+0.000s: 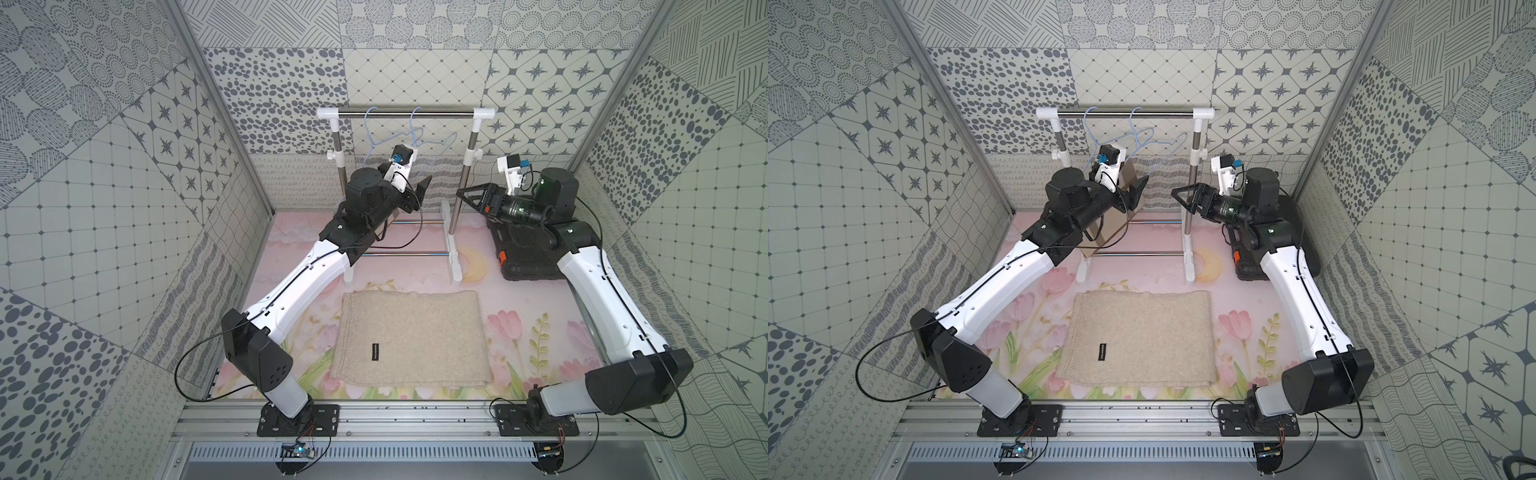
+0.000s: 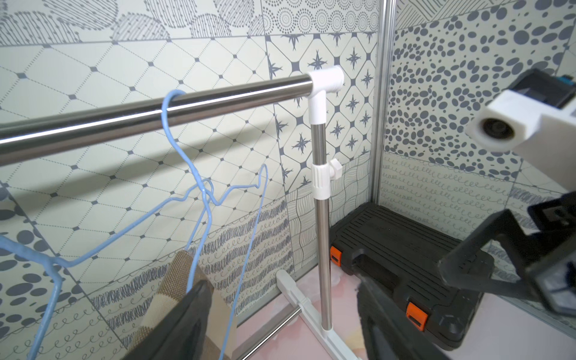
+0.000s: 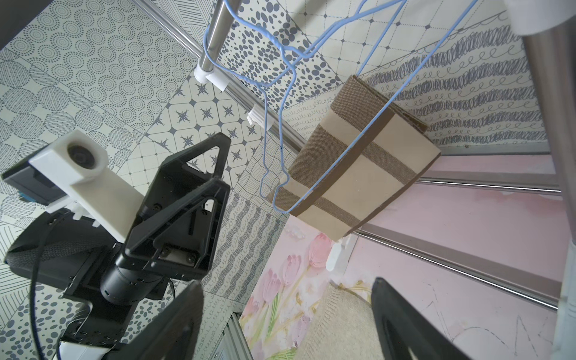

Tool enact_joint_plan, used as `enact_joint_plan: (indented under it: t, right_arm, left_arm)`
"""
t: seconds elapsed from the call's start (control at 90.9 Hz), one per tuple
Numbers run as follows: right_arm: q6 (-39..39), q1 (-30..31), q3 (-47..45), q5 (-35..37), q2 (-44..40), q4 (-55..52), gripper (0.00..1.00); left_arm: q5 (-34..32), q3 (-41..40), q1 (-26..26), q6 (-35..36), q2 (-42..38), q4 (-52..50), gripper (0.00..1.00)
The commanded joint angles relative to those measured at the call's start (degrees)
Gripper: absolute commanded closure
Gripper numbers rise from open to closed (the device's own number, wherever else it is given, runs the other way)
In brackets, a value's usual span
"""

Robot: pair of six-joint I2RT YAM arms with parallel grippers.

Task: Hang the scarf on the hanger
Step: Pick up the hanger from the clothesline.

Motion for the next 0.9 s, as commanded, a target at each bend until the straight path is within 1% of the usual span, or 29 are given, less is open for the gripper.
enact_joint_plan:
  t: [0.0, 0.055, 0.231, 0.319, 0.418, 0.451, 0.484, 0.506, 0.517, 0.572, 0.605, 0.682, 0.748, 0.891]
  right_arm:
    - [-1.0, -0.5, 0.6, -0.4, 0.9, 2.8, 0.14]
    - [-1.1, -0.6, 0.7, -0.2, 1.2, 2.9, 0.14]
    - [-1.2, -1.1, 0.9, 0.6, 1.9, 3.5, 0.14]
    - [-1.1, -1.3, 0.9, 1.1, 2.3, 3.5, 0.14]
    - [-0.9, -1.6, 1.1, 1.9, 2.7, 3.6, 0.14]
    - [-0.9, -1.6, 1.1, 2.3, 2.8, 3.7, 0.14]
    - [-0.8, -1.7, 1.1, 2.5, 3.0, 3.7, 0.14]
    - [-0.8, -1.7, 1.2, 2.6, 3.1, 3.6, 0.14]
    - [-0.8, -1.7, 1.2, 2.6, 3.1, 3.7, 0.14]
    - [-0.6, -1.7, 1.4, 3.0, 3.5, 3.7, 0.14]
    - [-0.5, -1.7, 1.4, 3.3, 3.6, 3.7, 0.14]
    - [-0.2, -1.7, 1.5, 3.6, 4.2, 3.8, 0.15]
    - [0.2, -1.7, 1.7, 3.7, 4.8, 3.8, 0.15]
    - [1.0, -1.5, 1.9, 3.6, 5.3, 4.7, 0.15]
  left_arm:
    - [0.1, 1.4, 2.2, 2.5, 1.7, 11.3, 0.24]
    - [0.4, 2.8, 3.3, 1.8, 4.0, 10.5, 0.23]
    - [1.3, 3.1, 6.4, -0.4, 10.1, 17.1, 0.21]
    - [1.8, 6.0, 7.5, -1.4, 13.9, 17.4, 0.19]
    - [3.5, 9.4, 8.4, -3.1, 17.2, 17.4, 0.21]
    - [4.2, 10.5, 8.5, -3.4, 18.0, 17.2, 0.24]
    - [5.0, 11.3, 8.5, -3.9, 18.5, 17.0, 0.32]
    - [5.5, 11.8, 8.5, -4.1, 18.8, 16.7, 0.40]
    - [5.8, 12.0, 8.5, -4.2, 18.9, 16.6, 0.47]
    - [6.9, 12.4, 8.5, -4.7, 19.0, 16.5, 0.66]
    - [7.4, 12.4, 8.5, -5.2, 18.9, 16.5, 0.73]
    - [8.6, 13.1, 8.5, -5.6, 18.7, 15.9, 0.84]
    - [9.5, 14.0, 8.5, -6.2, 18.4, 13.7, 0.99]
    - [10.8, 15.3, 8.5, -6.5, 17.9, 10.1, 1.00]
